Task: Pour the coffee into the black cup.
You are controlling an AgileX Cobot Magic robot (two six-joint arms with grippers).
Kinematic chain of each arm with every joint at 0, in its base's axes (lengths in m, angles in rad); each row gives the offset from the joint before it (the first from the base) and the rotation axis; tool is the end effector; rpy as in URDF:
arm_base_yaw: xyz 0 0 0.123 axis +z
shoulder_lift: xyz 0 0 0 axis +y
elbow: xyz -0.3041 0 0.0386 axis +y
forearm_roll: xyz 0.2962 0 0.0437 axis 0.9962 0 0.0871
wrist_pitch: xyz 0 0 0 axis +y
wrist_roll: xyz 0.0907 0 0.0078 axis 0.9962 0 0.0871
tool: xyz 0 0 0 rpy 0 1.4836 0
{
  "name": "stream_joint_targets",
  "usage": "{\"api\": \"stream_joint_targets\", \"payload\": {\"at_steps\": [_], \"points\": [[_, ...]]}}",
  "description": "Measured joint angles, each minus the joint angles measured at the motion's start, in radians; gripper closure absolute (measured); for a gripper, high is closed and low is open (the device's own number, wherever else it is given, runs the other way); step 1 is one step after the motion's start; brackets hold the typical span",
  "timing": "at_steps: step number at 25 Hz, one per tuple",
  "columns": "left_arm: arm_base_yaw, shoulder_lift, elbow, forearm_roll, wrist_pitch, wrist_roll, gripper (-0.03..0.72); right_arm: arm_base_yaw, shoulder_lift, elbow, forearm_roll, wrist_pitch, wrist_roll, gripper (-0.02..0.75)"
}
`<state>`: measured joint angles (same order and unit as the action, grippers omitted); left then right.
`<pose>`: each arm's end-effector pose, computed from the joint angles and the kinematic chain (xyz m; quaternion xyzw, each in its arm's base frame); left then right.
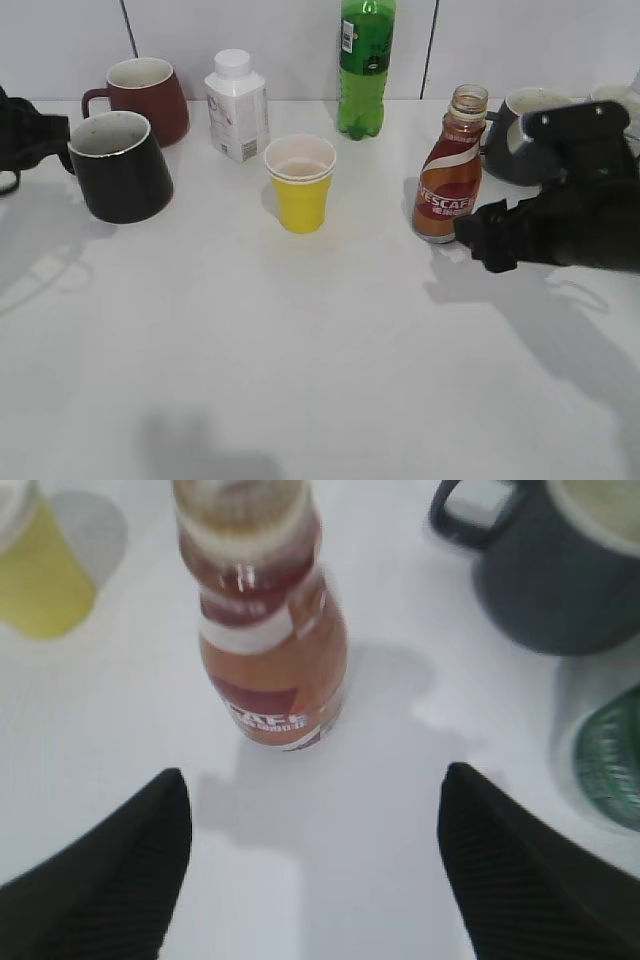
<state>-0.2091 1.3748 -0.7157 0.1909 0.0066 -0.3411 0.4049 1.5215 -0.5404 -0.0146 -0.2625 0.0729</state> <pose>0.3089 -0.0654 0.2321 0.0256 0.8790 -0.0845 0.4685 0.2738 0.1177 0.1529 -0.1544 0.8782 0.1056 0.4401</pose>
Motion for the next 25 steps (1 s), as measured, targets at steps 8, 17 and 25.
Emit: {"api": "stream_joint_targets", "payload": {"at_steps": [8,17,25], "points": [[-0.017,-0.076,-0.188,-0.176,0.526,0.004,0.437,0.000,-0.189,-0.270,0.007,0.593,0.000,0.145],[-0.017,-0.258,-0.210,-0.175,0.871,0.216,0.437,0.000,-0.345,-0.347,0.043,0.868,0.001,0.148],[-0.017,-0.555,-0.084,-0.191,0.906,0.289,0.437,0.000,-0.579,-0.320,0.116,1.004,-0.001,0.148]]}}
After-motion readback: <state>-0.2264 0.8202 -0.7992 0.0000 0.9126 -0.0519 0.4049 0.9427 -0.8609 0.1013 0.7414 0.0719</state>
